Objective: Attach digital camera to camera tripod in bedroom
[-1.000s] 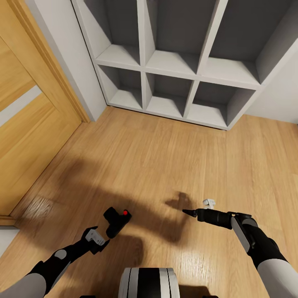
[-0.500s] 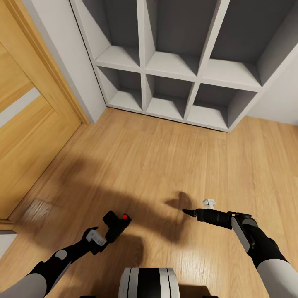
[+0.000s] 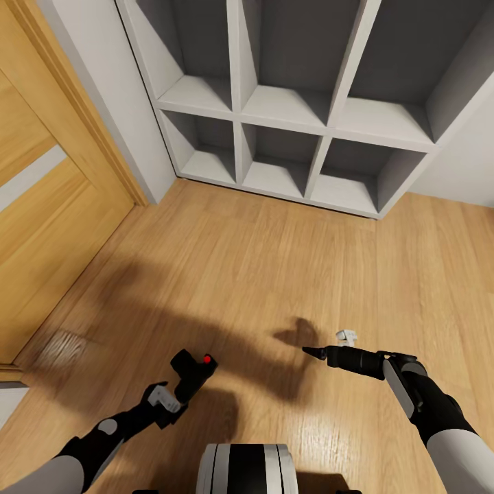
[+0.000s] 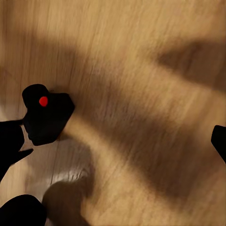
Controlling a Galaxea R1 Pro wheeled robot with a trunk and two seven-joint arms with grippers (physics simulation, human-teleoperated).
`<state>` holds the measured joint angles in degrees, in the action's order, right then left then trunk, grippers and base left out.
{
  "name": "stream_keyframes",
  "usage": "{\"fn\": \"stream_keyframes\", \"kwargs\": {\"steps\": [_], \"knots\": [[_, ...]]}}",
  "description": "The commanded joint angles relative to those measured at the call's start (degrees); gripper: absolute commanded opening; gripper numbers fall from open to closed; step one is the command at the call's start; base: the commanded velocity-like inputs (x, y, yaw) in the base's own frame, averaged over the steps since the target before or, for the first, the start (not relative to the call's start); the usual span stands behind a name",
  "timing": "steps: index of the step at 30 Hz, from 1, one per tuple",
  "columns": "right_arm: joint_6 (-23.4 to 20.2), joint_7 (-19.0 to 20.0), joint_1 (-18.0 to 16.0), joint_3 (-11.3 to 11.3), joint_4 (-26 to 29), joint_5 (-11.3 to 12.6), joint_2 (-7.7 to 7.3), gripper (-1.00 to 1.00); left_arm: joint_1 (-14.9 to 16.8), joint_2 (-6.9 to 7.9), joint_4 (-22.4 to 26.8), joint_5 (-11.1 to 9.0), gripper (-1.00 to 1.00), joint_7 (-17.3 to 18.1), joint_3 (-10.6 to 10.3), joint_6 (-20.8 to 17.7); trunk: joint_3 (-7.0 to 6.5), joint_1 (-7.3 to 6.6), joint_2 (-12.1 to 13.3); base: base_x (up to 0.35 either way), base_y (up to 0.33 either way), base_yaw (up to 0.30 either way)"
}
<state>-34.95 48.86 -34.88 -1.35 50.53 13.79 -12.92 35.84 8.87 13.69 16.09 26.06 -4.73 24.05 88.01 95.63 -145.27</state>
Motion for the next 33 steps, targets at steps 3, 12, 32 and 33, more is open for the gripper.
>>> {"fn": "stream_keyframes", "kwargs": {"steps": [3, 12, 32, 33], "knots": [[-0.4, 0.1, 0.0, -0.1, 0.0, 0.3, 0.00, 1.00, 0.0, -0.08, -0.2, 0.1, 1.00, -0.2, -0.5, 0.3, 0.03, -0.01, 0.0, 0.000, 0.000, 0.000], [-0.3, 0.2, 0.0, -0.1, -0.1, 0.2, 0.19, 1.00, 0.0, -0.79, -2.0, 1.1, 1.00, -0.1, -0.6, 0.1, 0.03, -0.01, 0.0, 0.000, 0.000, 0.000], [-0.3, 0.0, 0.0, -0.1, -0.2, -0.1, 0.28, 1.00, 0.0, 0.27, -1.7, 0.7, 1.00, 0.1, -0.7, 0.2, 0.03, -0.01, 0.0, 0.000, 0.000, 0.000], [-0.7, -0.1, 0.0, -0.1, -0.2, 0.0, 0.22, 1.00, 0.0, 0.27, -1.7, 0.7, 1.00, 0.1, -0.7, 0.2, 0.03, -0.01, 0.0, 0.000, 0.000, -0.020]]}}
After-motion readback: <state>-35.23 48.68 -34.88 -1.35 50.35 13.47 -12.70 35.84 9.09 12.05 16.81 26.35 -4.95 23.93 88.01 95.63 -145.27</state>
